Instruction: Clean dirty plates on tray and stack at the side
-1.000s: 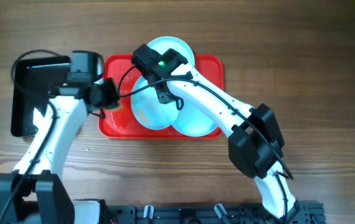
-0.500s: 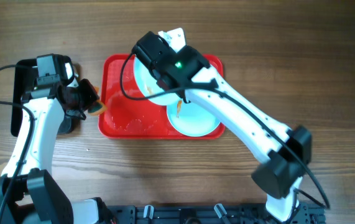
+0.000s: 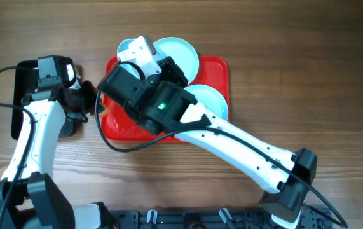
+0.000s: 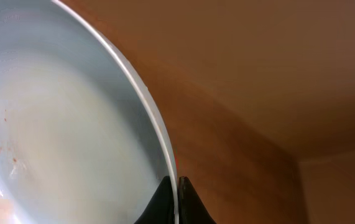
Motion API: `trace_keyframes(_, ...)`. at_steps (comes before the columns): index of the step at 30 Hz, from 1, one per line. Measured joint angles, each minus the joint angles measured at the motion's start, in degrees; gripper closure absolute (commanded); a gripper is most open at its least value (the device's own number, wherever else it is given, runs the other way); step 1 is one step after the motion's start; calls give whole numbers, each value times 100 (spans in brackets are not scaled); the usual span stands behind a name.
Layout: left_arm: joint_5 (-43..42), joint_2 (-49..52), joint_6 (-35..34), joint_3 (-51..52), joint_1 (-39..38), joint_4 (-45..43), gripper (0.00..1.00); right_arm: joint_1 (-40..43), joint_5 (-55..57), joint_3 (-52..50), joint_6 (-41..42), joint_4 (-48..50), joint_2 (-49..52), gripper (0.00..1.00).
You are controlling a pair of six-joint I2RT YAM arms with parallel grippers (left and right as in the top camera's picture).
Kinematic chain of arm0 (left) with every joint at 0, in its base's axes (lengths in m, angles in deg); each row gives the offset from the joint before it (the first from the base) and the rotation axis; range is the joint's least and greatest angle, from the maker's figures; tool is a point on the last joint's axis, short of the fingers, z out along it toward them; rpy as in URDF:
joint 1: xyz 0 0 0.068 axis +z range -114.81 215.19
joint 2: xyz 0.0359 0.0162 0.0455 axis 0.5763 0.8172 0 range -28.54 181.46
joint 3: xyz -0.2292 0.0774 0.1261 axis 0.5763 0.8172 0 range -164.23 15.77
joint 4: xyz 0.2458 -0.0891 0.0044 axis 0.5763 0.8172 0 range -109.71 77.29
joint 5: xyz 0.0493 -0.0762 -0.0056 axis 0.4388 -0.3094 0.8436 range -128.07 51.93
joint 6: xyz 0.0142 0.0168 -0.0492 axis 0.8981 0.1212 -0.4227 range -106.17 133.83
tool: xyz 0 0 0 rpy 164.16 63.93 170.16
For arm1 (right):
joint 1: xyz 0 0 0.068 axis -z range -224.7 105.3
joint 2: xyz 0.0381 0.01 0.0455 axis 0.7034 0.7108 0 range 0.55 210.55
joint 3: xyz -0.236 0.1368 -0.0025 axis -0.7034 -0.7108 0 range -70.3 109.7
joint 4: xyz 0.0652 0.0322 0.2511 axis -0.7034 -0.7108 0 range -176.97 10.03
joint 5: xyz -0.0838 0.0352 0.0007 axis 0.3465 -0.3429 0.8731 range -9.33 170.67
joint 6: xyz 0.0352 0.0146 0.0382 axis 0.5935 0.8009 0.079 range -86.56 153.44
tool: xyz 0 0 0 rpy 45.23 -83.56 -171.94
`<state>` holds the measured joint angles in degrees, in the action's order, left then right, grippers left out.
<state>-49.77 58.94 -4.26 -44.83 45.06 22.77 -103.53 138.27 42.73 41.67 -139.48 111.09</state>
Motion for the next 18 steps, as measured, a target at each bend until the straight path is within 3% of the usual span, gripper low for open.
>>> trace_keyframes(10, -20, 0, 0, 0, 0, 13, 96, -345, 920, 0, -1228, 476, 0, 96)
trace_keyframes(15, -17, 0, 0, 0, 0, 46, 96, -343, 817, 0, -1185, 413, 0, 95)
trace_keyframes(18, -20, 0, 0, 0, 0, 50, 96, -299, 173, -2, -750, 109, 0, 96)
